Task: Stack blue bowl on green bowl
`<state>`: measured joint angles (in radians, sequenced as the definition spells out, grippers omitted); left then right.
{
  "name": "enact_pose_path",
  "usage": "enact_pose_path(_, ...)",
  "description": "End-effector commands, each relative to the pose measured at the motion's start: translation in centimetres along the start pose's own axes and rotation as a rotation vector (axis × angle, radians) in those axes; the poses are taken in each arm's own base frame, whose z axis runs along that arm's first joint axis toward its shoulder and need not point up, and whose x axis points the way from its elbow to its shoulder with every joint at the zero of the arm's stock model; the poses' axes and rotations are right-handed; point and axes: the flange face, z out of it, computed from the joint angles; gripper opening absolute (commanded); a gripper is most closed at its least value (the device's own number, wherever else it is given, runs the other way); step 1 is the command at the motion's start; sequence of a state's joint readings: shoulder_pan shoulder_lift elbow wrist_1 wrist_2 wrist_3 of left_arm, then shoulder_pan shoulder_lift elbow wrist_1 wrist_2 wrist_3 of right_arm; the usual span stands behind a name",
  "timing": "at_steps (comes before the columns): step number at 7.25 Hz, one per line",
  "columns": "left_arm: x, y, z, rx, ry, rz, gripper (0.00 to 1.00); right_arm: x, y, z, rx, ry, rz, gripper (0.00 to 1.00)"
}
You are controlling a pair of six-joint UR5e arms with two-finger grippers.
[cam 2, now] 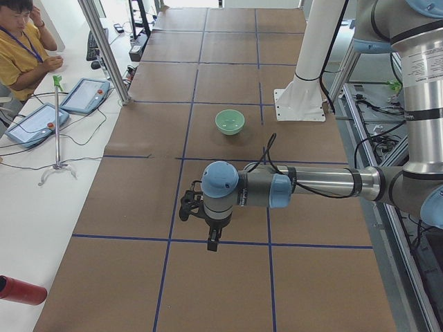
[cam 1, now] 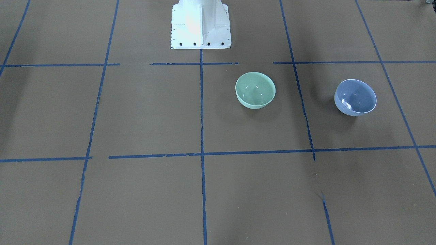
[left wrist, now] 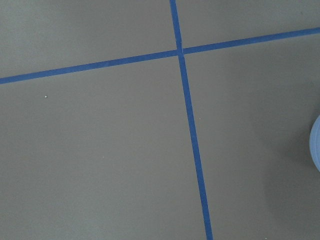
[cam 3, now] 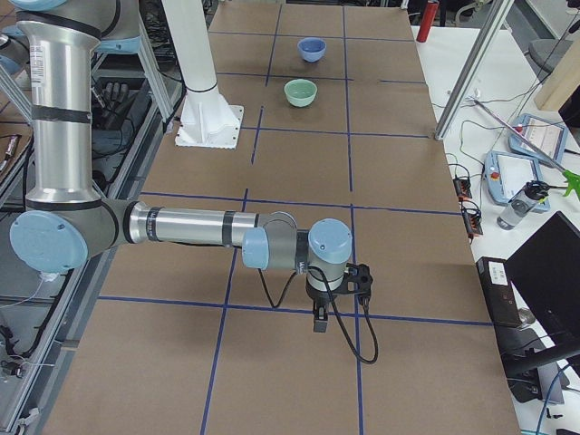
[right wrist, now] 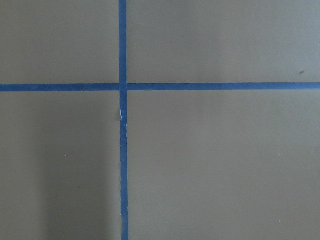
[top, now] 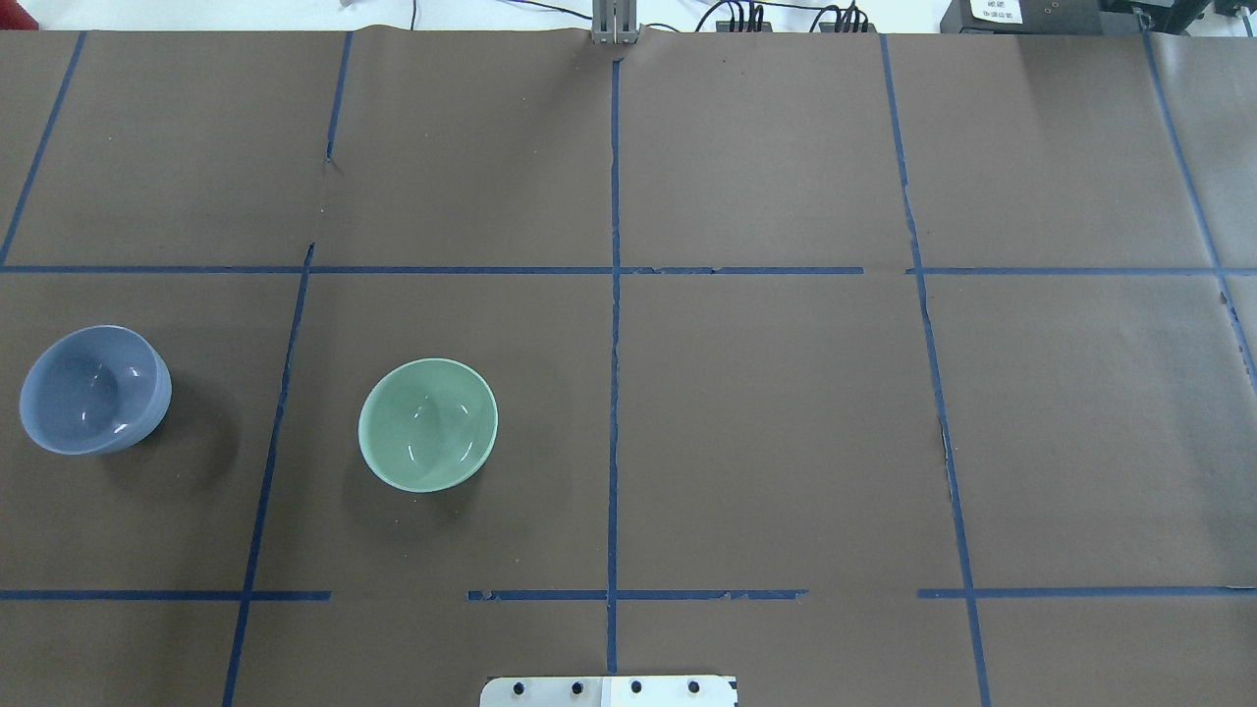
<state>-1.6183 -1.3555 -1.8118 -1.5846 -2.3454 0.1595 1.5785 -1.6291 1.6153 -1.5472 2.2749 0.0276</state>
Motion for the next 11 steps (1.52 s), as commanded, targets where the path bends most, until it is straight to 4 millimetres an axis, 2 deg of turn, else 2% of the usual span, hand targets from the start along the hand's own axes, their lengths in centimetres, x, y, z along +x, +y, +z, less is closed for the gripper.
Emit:
enact_pose_path(1, 0.4, -0.5, -0.5, 0.012, -0.003, 0.012, 1.00, 0.0, 0.0, 0.0, 0.000, 0.000, 0.000, 1.00)
enact_pose_path(2, 0.7, -1.4, -0.9, 0.024, -0.004, 0.027, 1.00, 0.0, 0.0, 0.0, 0.001, -0.002, -0.001, 1.00)
enact_pose_path(3, 2.3, -2.9, -2.7, 0.073, -0.012, 0.085, 1.00, 0.0, 0.0, 0.0, 0.001, 0.000, -0.001, 1.00)
enact_pose_path(4, 3.5, -3.8, -1.9, 0.112, -0.010, 0.164, 1.00, 0.0, 0.0, 0.0, 0.000, 0.000, 0.000, 1.00)
enact_pose_path(5, 5.8, -3.9, 0.1, 0.081, 0.072, 0.120, 1.00, 0.0, 0.0, 0.0, 0.001, 0.000, -0.001, 1.00)
enact_pose_path(6, 9.7, -4.6, 3.5, 0.042, 0.103, 0.080, 1.00, 0.0, 0.0, 0.0, 0.001, 0.000, -0.001, 1.00)
enact_pose_path(7, 11.2, -4.3, 6.1, 0.092, 0.068, 0.043, 1.00, 0.0, 0.0, 0.0, 0.001, 0.000, -0.001, 1.00)
enact_pose_path(8, 13.4, -3.7, 10.1, 0.118, 0.078, 0.008, 1.00, 0.0, 0.0, 0.0, 0.001, 0.000, -0.001, 1.00)
enact_pose_path(9, 15.1, -3.0, 13.0, 0.138, 0.121, -0.017, 1.00, 0.0, 0.0, 0.0, 0.001, 0.000, -0.001, 1.00)
enact_pose_path(10, 16.7, -2.6, 15.3, 0.158, 0.084, -0.031, 1.00, 0.0, 0.0, 0.0, 0.001, 0.000, -0.001, 1.00)
enact_pose_path(11, 17.6, -2.3, 16.3, 0.147, 0.075, -0.020, 0.99, 0.0, 0.0, 0.0, 0.001, 0.000, -0.001, 1.00)
